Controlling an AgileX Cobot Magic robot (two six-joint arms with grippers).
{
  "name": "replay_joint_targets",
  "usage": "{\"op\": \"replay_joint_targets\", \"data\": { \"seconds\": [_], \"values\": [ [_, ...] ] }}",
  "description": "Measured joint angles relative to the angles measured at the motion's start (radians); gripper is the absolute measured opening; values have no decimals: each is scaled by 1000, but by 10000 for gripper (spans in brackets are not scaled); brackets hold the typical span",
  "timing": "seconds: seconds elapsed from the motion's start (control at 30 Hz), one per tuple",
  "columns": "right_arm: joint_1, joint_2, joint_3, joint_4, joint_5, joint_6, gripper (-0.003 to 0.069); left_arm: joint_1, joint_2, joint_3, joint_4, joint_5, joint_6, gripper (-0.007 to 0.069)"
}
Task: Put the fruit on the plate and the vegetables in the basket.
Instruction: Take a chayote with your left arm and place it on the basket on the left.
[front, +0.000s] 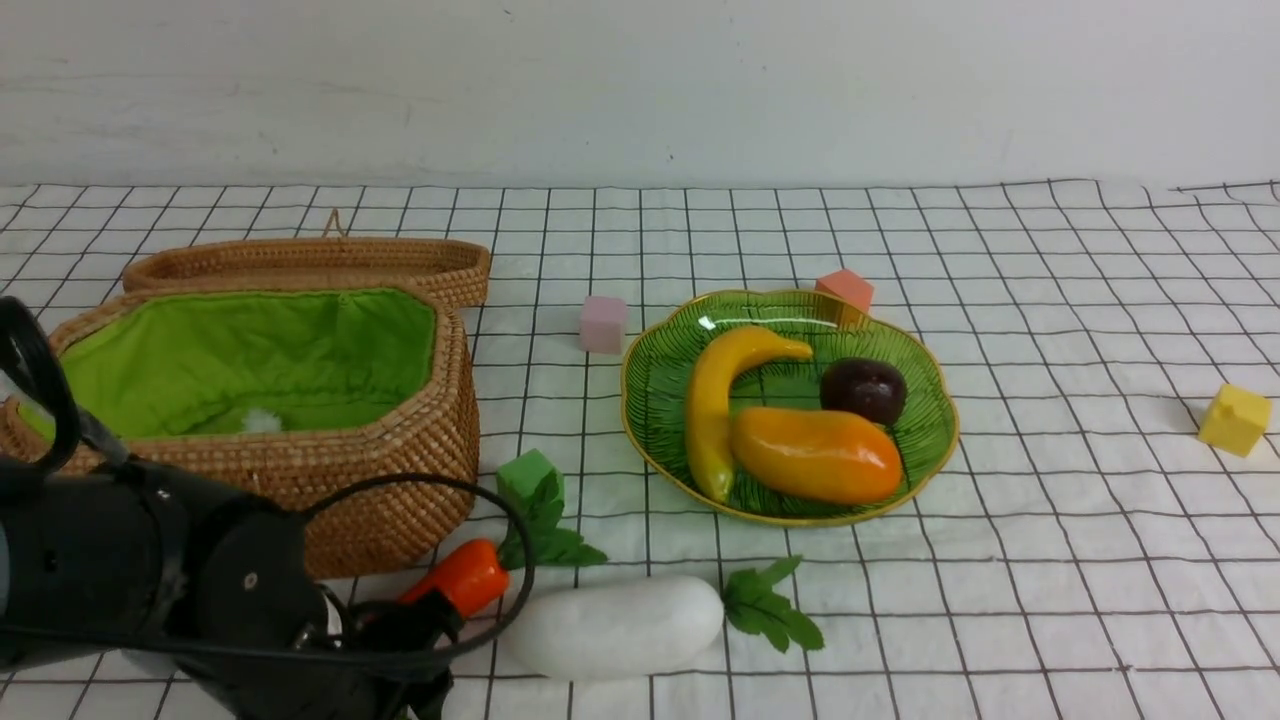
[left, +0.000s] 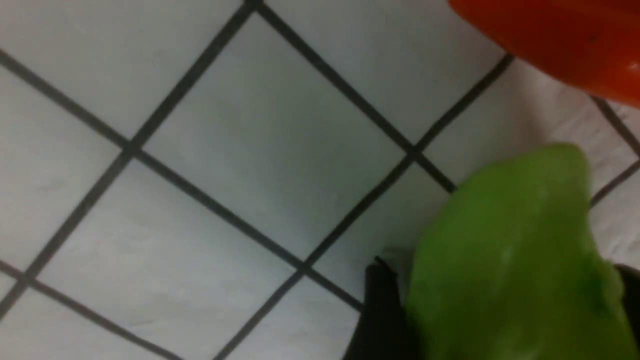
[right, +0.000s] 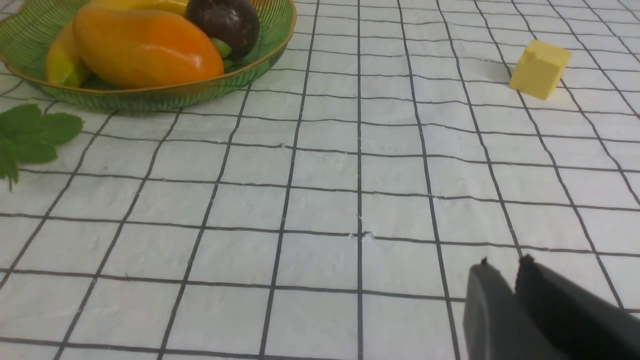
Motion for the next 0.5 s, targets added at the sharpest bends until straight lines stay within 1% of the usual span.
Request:
{"op": "replay_joint_targets", "data": {
  "seconds": [0.03, 0.07, 0.2, 0.27, 0.37, 0.4, 0.43, 0.5],
  "values": [
    [0, 0, 0, 0, 0, 0, 102, 0, 0, 0, 0, 0, 0, 488],
    [0, 0, 0, 0, 0, 0, 104, 0, -3, 0, 0, 2, 6, 456],
    [0, 0, 0, 0, 0, 0, 109, 0, -38, 0, -2, 8, 59, 458],
    [0, 0, 0, 0, 0, 0, 111, 0, -115, -18, -6, 58, 120, 458],
    [0, 0, 0, 0, 0, 0, 114, 0, -214, -69, -2, 122, 173, 458],
    [0, 0, 0, 0, 0, 0, 118, 0, -299, -133, 26, 163, 203, 458],
    [0, 0, 0, 0, 0, 0, 118, 0, -307, -141, 26, 166, 203, 458],
    [0, 0, 0, 0, 0, 0, 120, 21, -381, -241, 88, 188, 190, 458]
  ]
}}
